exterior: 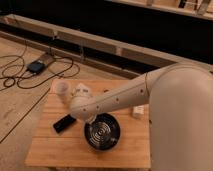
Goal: Drag the ceramic bowl in a circle
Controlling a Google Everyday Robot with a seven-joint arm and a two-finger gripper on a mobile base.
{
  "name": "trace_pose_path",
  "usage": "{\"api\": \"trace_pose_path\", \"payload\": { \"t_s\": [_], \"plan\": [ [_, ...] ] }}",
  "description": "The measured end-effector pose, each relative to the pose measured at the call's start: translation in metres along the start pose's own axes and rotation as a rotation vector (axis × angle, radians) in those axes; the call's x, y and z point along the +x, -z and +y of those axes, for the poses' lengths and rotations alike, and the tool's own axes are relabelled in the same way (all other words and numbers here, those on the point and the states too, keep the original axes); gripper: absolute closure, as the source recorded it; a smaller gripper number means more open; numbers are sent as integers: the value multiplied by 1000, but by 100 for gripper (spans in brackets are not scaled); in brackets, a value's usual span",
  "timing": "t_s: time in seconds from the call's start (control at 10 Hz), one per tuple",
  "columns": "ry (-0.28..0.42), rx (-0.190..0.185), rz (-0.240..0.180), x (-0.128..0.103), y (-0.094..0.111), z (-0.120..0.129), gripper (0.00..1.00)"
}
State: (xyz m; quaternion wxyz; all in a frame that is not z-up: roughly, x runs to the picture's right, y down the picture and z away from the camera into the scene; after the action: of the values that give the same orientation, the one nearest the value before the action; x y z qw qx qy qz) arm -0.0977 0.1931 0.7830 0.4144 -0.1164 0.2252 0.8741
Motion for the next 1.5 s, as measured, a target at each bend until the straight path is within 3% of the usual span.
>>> {"api": "trace_pose_path", "payload": {
  "t_s": [0.3,0.5,0.8,1.0,1.2,1.5],
  "plan": [
    [-10,35,109,36,2,-33,100],
    [-45,66,130,36,3,-67,100],
    [-144,99,57,-7,5,-118,100],
    [-218,78,-54,-66,10,-137,100],
    [-254,53,-124,-105,15,-137,100],
    [-253,39,-170,-133,11,-112,100]
  ]
}}
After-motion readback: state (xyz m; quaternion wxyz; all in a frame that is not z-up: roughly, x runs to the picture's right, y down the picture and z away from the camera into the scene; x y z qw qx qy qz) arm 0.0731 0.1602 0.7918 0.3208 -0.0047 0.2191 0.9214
